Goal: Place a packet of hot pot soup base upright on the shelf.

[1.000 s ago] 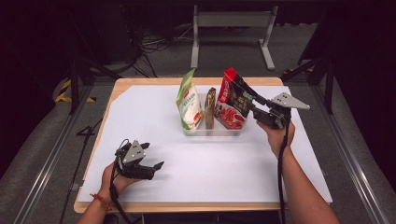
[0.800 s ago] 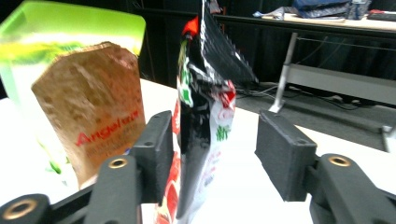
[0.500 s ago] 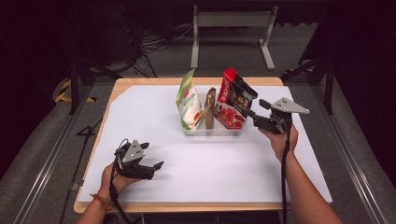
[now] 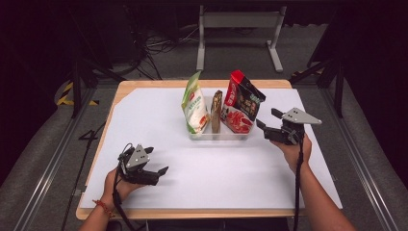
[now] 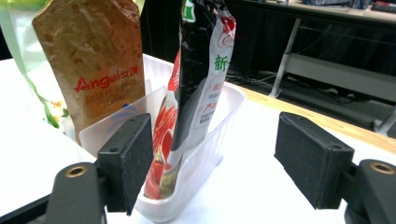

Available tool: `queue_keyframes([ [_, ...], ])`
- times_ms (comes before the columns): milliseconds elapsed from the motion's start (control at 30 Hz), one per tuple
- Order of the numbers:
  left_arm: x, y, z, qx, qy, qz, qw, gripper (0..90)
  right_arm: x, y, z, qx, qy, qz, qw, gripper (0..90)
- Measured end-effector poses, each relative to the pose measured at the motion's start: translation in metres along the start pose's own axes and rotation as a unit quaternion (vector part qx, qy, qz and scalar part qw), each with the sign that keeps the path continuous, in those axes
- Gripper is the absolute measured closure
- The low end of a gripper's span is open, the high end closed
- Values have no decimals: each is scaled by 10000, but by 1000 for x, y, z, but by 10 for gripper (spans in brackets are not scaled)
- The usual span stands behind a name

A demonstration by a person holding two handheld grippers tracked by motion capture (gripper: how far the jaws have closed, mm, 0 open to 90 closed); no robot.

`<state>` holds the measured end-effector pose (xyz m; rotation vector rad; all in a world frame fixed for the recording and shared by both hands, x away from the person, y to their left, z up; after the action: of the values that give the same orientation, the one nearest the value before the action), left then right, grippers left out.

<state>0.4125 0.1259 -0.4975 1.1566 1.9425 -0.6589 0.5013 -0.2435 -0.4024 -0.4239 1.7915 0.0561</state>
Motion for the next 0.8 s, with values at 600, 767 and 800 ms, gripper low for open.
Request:
queue_keyframes([
  [600,0,-1,1,15,14,17,10000,131,23,1,-17,-106,108,-422,9990,209],
  [767,-1,-2,2,31,12,12,10000,131,30,1,-22,-120,151,-485,9986,206],
  [800,0,-2,3,25,27,11,10000,131,31,1,-23,-130,163,-486,9986,205],
])
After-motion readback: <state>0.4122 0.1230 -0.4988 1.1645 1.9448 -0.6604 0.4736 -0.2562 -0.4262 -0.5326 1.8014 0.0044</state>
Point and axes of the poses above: each handheld gripper's, and its own axes: z roughly forward along the jaws, x roughly out of its underside, y roughly to its left, the point moved 10 cm from there along z, roughly forward along the jaws, and after that the axes turned 14 degrees about x, right-handed, at the moved point
